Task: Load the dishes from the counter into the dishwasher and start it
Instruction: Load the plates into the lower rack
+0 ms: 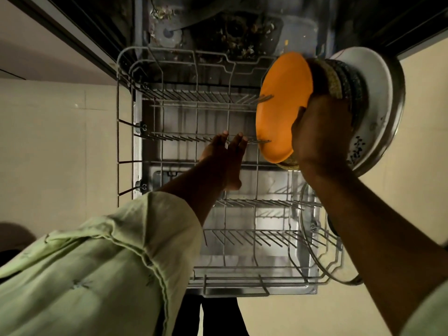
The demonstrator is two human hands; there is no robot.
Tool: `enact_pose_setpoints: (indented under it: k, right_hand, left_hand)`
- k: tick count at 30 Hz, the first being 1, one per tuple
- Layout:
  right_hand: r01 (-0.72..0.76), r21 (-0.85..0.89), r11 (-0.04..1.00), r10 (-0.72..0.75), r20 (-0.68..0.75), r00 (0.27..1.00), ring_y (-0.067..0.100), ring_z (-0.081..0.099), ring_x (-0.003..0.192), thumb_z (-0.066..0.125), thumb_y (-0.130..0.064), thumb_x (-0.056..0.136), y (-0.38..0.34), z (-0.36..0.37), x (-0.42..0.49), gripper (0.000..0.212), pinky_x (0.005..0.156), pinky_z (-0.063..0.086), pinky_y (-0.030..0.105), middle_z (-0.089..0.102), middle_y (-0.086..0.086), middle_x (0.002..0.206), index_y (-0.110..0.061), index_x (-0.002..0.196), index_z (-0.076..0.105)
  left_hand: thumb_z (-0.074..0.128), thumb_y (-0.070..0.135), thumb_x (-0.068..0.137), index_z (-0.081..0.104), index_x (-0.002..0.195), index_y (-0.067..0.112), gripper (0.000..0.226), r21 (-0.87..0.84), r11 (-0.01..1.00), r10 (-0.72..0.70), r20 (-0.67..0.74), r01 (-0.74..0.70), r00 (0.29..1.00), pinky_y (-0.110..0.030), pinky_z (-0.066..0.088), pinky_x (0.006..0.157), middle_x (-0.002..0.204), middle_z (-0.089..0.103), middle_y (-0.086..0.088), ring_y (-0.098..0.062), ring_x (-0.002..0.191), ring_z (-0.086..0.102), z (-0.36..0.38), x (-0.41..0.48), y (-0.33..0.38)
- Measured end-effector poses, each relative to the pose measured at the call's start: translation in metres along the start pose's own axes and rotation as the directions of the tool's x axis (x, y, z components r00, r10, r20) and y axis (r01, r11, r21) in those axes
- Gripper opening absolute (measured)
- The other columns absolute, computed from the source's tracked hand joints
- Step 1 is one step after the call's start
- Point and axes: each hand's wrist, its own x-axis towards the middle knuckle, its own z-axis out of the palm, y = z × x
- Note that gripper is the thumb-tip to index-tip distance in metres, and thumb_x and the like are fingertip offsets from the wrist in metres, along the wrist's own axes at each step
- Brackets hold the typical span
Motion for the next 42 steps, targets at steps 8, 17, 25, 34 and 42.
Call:
enact_pose_setpoints:
  k: [8,17,25,34,42]
  right_hand:
    - [-0.024,0.029,0.999,0.024,0.023,0.999,0.043,0.059,0.101,0.047,-0.021,0.102,0.004,0.01,-0.002,0.028,0.08,0.044,0.045,0.063,0.026,0.105,0.003,0.109,0.06]
    - [-0.075,-0.031,0.997,0.075,0.0,0.997,0.038,0.06,0.108,0.055,-0.04,0.097,0.013,0.015,-0.024,0.045,0.075,0.041,0.037,0.064,0.018,0.117,-0.008,0.13,0.052]
    - [-0.056,-0.068,0.996,0.05,-0.096,0.994,0.045,0.054,0.113,0.059,-0.031,0.092,0.009,0.022,-0.056,0.059,0.086,0.048,0.059,0.052,0.022,0.129,-0.008,0.143,0.039]
    - [0.168,-0.194,0.967,-0.167,0.021,0.986,0.046,0.023,0.143,0.064,-0.025,0.089,-0.003,0.029,-0.119,0.07,0.113,0.024,0.059,0.03,0.026,0.154,0.002,0.147,0.035]
    - [0.214,-0.163,0.963,-0.192,0.14,0.971,0.042,0.021,0.146,0.061,-0.038,0.092,-0.039,-0.02,-0.176,0.07,0.115,0.023,0.058,0.029,0.021,0.156,-0.001,0.146,0.037]
  left_hand:
    - [0.059,0.054,0.09,-0.016,0.156,0.014,0.108,-0.004,1.0,0.012,-0.02,-0.012,1.0,-0.043,0.004,0.123,0.165,-0.015,-0.009,-0.036,0.151,-0.005,-0.002,-0.001,-0.002]
    - [0.056,0.036,0.096,-0.015,0.156,0.017,0.095,-0.076,0.996,0.031,-0.149,-0.042,0.988,-0.043,0.004,0.125,0.163,-0.021,-0.012,-0.032,0.152,-0.005,0.014,-0.016,-0.007]
    - [0.048,0.037,0.099,-0.015,0.156,0.017,0.088,-0.093,0.996,-0.003,-0.21,-0.017,0.978,-0.046,-0.003,0.122,0.162,-0.022,-0.011,-0.031,0.152,-0.008,0.03,-0.047,-0.021]
    - [0.043,0.039,0.1,-0.017,0.155,0.02,0.084,-0.14,0.99,-0.047,-0.31,0.004,0.949,-0.05,-0.005,0.123,0.162,-0.023,-0.009,-0.03,0.151,-0.014,0.038,-0.105,-0.025]
    - [0.034,0.047,0.102,-0.021,0.153,0.021,0.08,-0.172,0.983,-0.13,-0.386,0.067,0.913,-0.051,-0.007,0.122,0.159,-0.03,-0.006,-0.028,0.149,-0.021,0.026,-0.194,-0.02]
